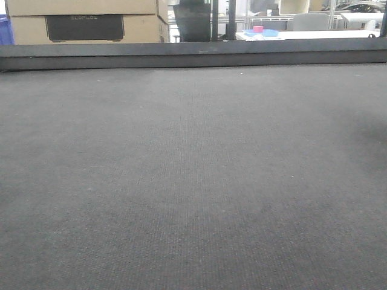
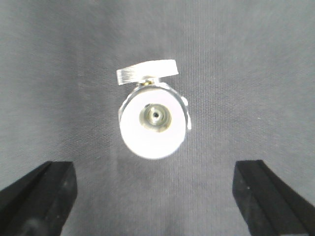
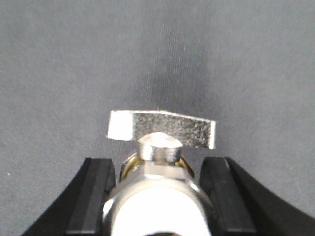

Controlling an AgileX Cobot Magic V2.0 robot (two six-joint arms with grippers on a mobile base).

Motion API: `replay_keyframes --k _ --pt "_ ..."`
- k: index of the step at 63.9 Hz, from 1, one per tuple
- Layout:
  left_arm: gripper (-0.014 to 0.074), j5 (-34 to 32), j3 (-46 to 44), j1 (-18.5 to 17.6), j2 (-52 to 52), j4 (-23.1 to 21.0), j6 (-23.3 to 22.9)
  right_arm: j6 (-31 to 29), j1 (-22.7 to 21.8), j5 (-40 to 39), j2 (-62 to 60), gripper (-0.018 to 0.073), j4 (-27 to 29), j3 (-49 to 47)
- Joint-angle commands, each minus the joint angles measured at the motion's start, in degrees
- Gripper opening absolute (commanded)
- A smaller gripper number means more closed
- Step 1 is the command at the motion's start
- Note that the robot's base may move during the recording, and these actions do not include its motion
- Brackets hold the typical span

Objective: Place valve from conveyor to right shelf box
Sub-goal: 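Lower the right gripper onto a valve and close it, then lower the left gripper onto the other valve, close, lift both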

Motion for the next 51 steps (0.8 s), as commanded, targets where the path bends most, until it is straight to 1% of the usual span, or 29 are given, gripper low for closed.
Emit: replay_keyframes --k 1,23,38,43,48,50,51 --pt "0.0536 -1.6 -0.4 0.2 2.9 -0.4 0.1 -0.4 0.1 -2.5 -1.5 -0.0153 0.3 0.1" --pt "0.0536 -6.2 -0.4 0.2 11.0 -0.9 0.1 -0.4 0.1 -3.7 -1.5 -0.0153 0.3 0.1" --pt "0.0527 -6.2 -0.4 0.2 14.2 -1.1 0.1 -0.4 0.1 -4.5 -1.5 -0.0153 0.3 0.1" --pt "0.0475 -6.2 -0.4 0.2 14.3 -1.1 0.1 -0.4 0.1 -4.7 -1.5 -0.0153 0.3 0.1" --pt "0.034 -5.3 -0.7 0.2 14.1 -1.1 0.0 -0.4 0.1 -4.9 -1.5 -0.0153 0.3 0.1" --pt "0.0276 -4.8 -0.8 0.2 13.9 -1.1 0.0 -0.4 0.1 -4.9 -1.5 -0.0153 0.3 0.1" --pt "0.0224 -4.6 -0.9 0.2 13.8 -1.1 0.0 -0.4 0.1 -4.9 -1.5 -0.0153 0.3 0.1"
